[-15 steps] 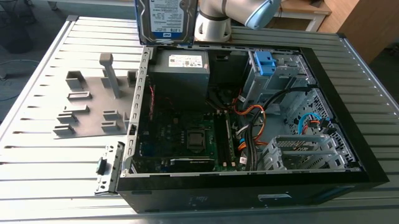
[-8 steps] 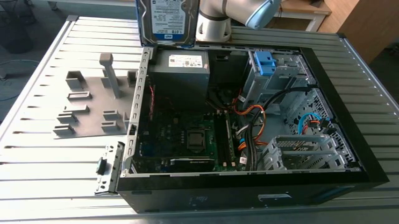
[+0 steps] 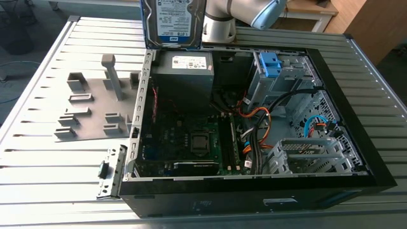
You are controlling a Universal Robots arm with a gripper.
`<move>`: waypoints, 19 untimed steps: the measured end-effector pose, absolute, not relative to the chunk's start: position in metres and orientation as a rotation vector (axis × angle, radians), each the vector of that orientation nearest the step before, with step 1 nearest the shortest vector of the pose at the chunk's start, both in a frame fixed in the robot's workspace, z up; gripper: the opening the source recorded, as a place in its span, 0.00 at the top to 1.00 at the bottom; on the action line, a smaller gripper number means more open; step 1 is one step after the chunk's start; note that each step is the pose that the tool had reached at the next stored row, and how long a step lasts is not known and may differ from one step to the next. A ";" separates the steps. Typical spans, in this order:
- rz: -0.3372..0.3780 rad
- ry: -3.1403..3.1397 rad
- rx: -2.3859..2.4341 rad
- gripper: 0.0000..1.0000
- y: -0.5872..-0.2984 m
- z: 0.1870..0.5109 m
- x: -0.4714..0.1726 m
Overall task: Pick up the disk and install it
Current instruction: 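Pick up the disk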
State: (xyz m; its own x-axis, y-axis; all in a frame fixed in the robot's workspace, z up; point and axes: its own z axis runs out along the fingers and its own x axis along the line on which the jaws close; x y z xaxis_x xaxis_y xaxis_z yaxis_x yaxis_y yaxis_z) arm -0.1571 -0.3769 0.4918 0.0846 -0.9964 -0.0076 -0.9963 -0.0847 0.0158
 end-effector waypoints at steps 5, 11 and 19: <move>-0.026 -2.121 2.309 0.63 -0.379 0.492 -0.155; -0.026 -2.121 2.309 0.63 -0.382 0.491 -0.154; -0.026 -2.121 2.309 0.63 -0.388 0.491 -0.151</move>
State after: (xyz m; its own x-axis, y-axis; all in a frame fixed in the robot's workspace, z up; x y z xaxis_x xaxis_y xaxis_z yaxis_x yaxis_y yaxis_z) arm -0.1510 -0.3885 0.4911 0.0846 -0.9964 -0.0075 -0.9963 -0.0847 0.0159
